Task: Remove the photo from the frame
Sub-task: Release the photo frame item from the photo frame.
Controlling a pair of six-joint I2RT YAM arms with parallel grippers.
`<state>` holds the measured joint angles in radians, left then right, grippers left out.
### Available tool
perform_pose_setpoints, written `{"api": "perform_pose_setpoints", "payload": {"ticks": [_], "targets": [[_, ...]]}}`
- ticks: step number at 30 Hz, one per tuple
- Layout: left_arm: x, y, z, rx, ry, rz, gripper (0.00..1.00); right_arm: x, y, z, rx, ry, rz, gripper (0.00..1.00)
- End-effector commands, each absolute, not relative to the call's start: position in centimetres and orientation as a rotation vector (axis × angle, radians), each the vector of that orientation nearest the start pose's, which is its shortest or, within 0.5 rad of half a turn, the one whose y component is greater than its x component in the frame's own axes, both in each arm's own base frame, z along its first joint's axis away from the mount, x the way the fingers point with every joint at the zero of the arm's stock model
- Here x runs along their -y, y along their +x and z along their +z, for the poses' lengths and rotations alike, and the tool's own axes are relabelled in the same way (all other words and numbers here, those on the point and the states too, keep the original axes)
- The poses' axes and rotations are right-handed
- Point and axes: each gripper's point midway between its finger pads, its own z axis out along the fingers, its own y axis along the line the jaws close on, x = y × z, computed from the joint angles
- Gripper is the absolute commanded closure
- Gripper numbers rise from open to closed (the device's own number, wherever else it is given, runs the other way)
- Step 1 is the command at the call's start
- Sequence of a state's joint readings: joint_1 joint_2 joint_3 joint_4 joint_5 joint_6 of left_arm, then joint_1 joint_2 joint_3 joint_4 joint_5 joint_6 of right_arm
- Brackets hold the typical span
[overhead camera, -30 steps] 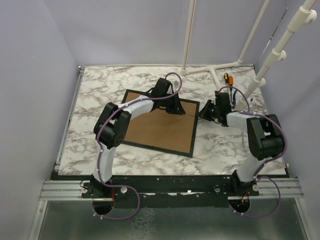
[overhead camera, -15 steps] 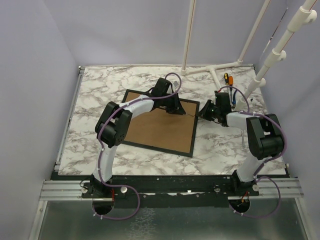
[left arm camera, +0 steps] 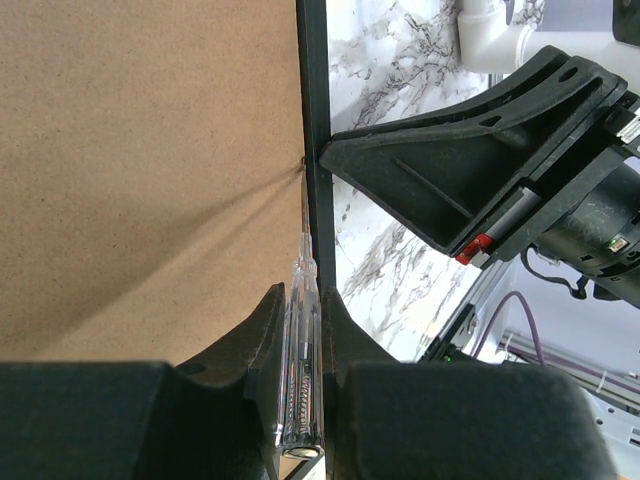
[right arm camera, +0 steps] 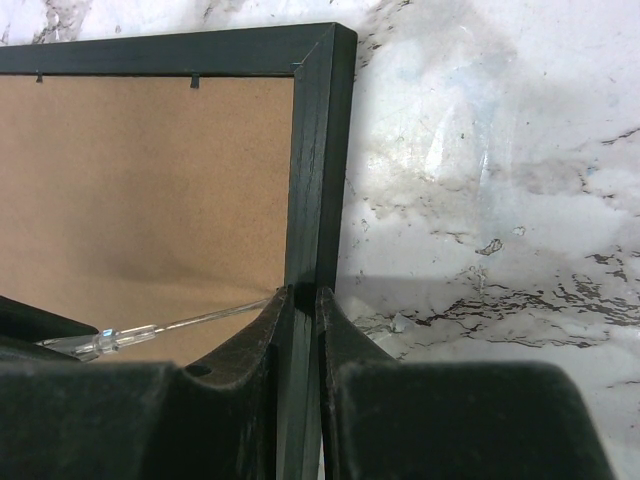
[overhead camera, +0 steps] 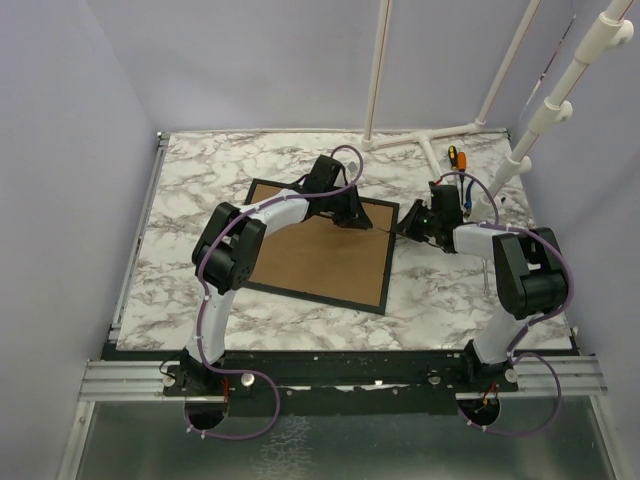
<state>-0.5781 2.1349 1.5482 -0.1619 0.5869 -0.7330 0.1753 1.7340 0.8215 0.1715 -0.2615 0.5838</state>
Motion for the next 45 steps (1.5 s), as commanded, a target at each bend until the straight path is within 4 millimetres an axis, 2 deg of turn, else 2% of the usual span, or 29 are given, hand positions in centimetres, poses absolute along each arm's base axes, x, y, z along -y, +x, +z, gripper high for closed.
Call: {"api": "perform_pose_setpoints", "payload": {"ticks": [1, 5, 21, 28, 35, 45], "targets": [[38.1, 38.1, 8.7, -2.557, 0.107, -1.266, 1.00, -13.5, 39.1, 2.0, -2.376, 0.359, 0.678, 0.84], [37.7, 38.2, 8.7, -2.557, 0.095, -1.261, 1.00, -13.5, 39.1, 2.0, -2.376, 0.359, 0.679, 0.84], [38.8, 37.3, 8.1, -2.585, 0.132, -1.334, 1.00, -13.7, 39.2, 2.1, -2.376, 0.351, 0.697, 0.85], [39.0, 37.4, 7.7, -2.590, 0.126, -1.329, 1.00, -13.8, 39.1, 2.2, -2.376, 0.350, 0.699, 0.85], [39.0, 37.9, 8.3, -2.565, 0.109, -1.315, 1.00, -13.8, 39.1, 2.3, -2.374, 0.347, 0.703, 0.85], [39.2, 37.3, 7.7, -2.581, 0.116, -1.336, 1.00, -14.0, 39.0, 2.3, -2.376, 0.343, 0.714, 0.85]]}}
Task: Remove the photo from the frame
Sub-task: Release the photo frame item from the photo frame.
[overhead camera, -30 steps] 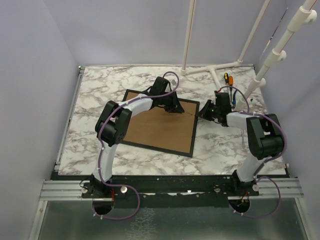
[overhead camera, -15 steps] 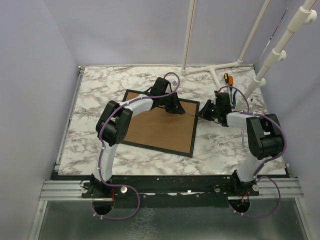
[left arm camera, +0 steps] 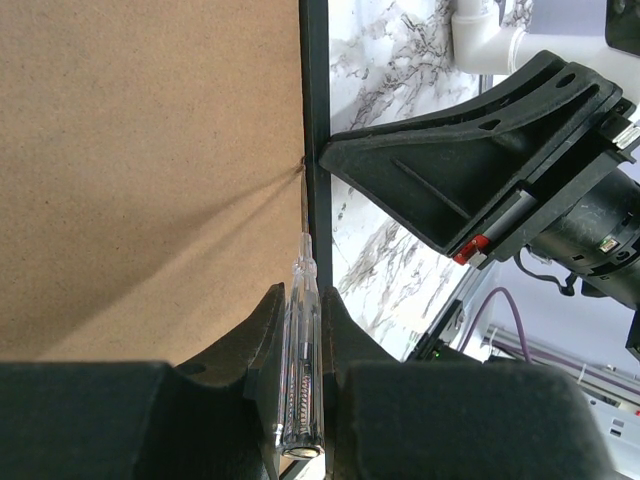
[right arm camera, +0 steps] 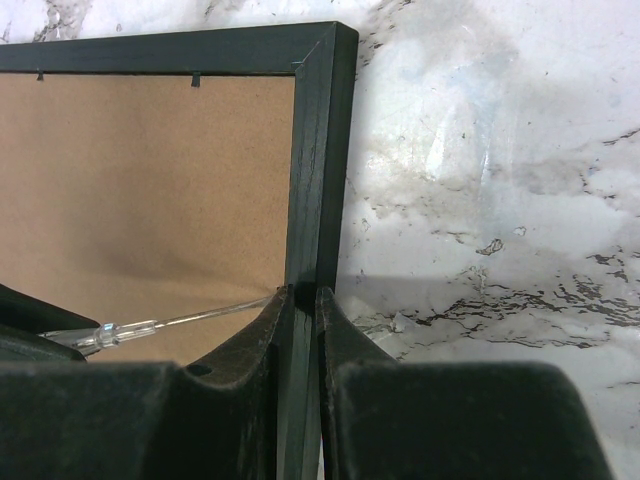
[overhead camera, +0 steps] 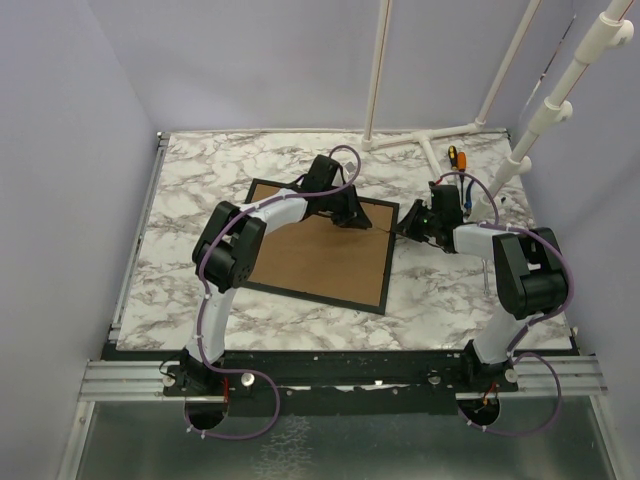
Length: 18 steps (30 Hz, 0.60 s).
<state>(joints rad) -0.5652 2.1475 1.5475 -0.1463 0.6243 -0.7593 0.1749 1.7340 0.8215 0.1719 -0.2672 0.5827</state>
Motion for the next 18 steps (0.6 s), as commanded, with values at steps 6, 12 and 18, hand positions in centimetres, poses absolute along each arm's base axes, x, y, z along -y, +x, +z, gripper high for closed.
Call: {"api": "perform_pose_setpoints", "payload": {"ticks": [6, 12, 18], "targets": [[39.4, 37.5, 7.7, -2.576, 0.115, -1.336, 1.00, -14.1, 39.0, 2.3, -2.377, 0.337, 0.722, 0.85], [39.2, 37.7, 7.7, -2.574, 0.101, -1.321, 1.00, -14.0, 39.0, 2.3, -2.377, 0.340, 0.718, 0.85], [38.4, 37.9, 8.2, -2.566, 0.080, -1.311, 1.00, -13.9, 39.1, 2.4, -2.374, 0.343, 0.711, 0.85]]}}
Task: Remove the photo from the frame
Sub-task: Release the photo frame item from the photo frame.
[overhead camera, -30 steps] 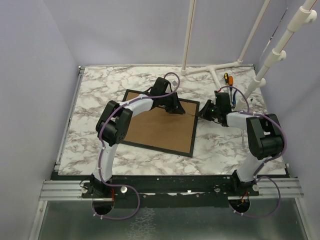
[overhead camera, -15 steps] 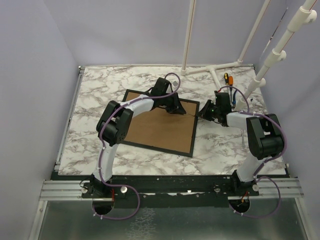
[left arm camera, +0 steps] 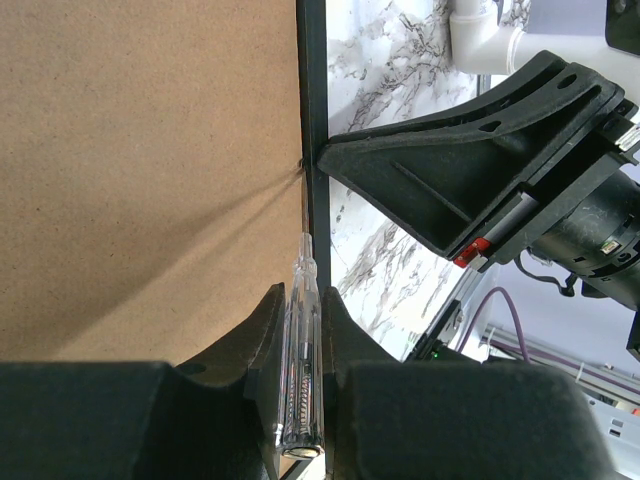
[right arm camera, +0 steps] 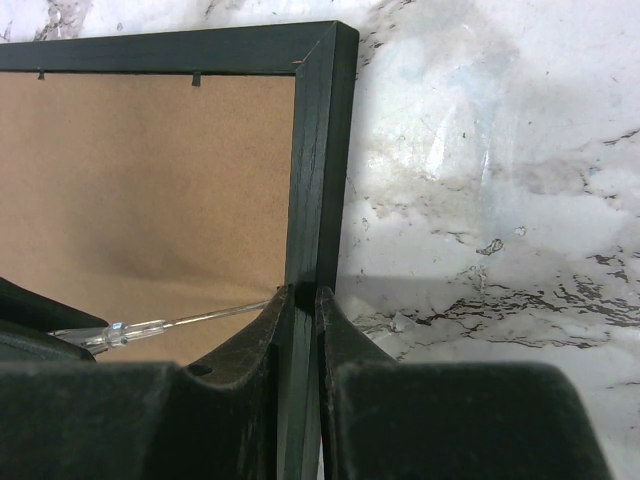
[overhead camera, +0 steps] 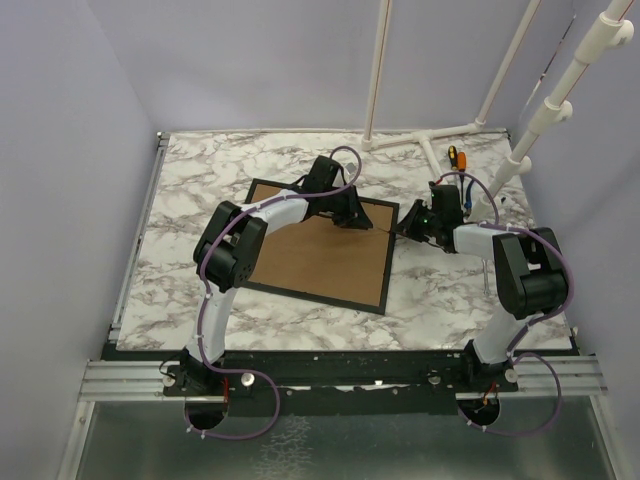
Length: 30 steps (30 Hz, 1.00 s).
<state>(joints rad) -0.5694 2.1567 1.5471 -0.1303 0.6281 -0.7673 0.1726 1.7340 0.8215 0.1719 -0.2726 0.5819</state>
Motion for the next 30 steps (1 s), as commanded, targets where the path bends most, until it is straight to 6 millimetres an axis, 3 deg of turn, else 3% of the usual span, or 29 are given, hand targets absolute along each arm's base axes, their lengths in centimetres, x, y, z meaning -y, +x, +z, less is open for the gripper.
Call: {"api": "perform_pose_setpoints", "payload": {"ticks": [1, 22, 30], "targets": [[38.2, 37.9, 8.2, -2.566, 0.075, -1.309, 1.00, -13.9, 39.1, 2.4, -2.374, 0.343, 0.711, 0.85], [37.1, 38.0, 8.6, -2.565, 0.075, -1.298, 1.00, -14.1, 39.1, 2.3, -2.377, 0.341, 0.719, 0.85], [37.5, 37.5, 11.0, -2.525, 0.104, -1.382, 1.00, -14.2, 39.1, 2.5, -2.365, 0.343, 0.739, 0.77]]}}
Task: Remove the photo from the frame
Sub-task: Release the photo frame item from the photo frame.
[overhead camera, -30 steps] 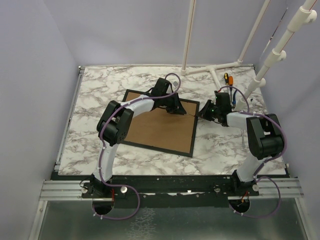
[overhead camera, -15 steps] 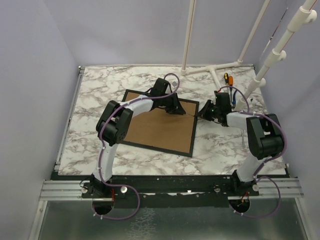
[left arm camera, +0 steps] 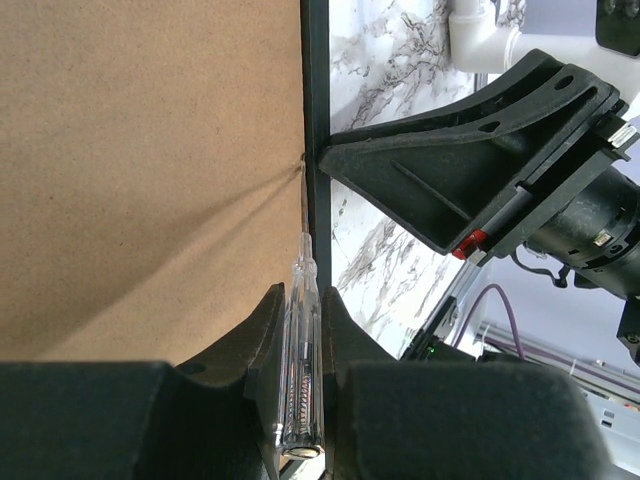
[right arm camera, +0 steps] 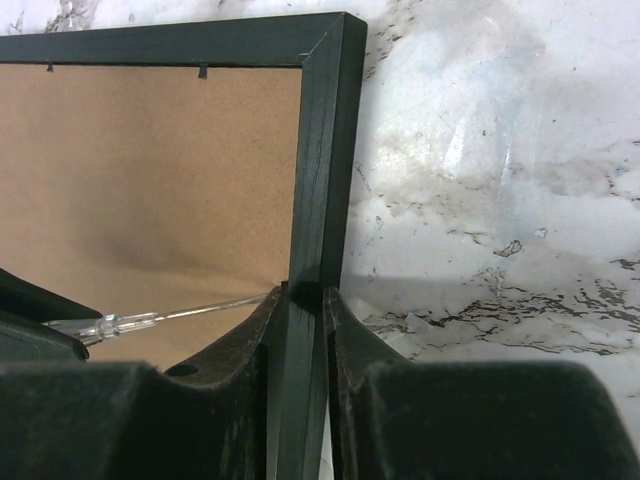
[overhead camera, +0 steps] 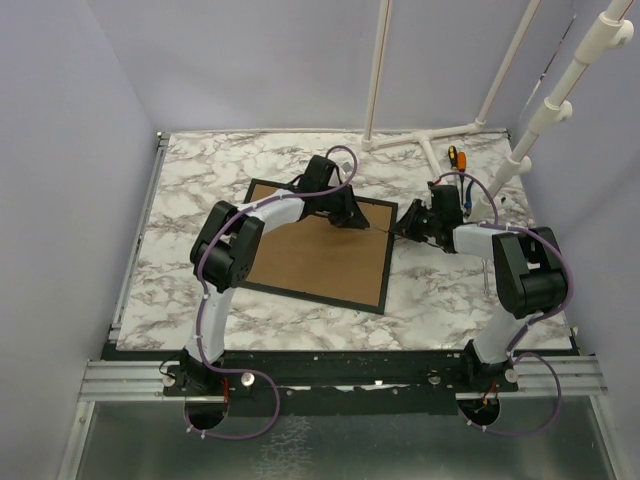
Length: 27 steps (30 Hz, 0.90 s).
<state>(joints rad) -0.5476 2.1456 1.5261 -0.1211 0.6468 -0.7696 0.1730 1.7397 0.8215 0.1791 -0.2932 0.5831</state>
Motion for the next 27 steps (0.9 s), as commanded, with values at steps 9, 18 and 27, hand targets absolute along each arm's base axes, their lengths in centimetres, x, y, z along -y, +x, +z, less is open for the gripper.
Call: {"api": "perform_pose_setpoints", "payload": {"ticks": [9, 18, 27], "targets": [[37.4, 37.6, 11.6, -2.513, 0.093, -1.394, 1.00, -14.2, 39.2, 2.3, -2.369, 0.352, 0.739, 0.74], [37.7, 38.0, 10.2, -2.534, 0.074, -1.391, 1.00, -14.0, 39.1, 2.3, -2.371, 0.356, 0.730, 0.80], [38.0, 38.1, 9.3, -2.549, 0.070, -1.384, 1.00, -14.3, 39.1, 2.4, -2.365, 0.344, 0.750, 0.76]]}}
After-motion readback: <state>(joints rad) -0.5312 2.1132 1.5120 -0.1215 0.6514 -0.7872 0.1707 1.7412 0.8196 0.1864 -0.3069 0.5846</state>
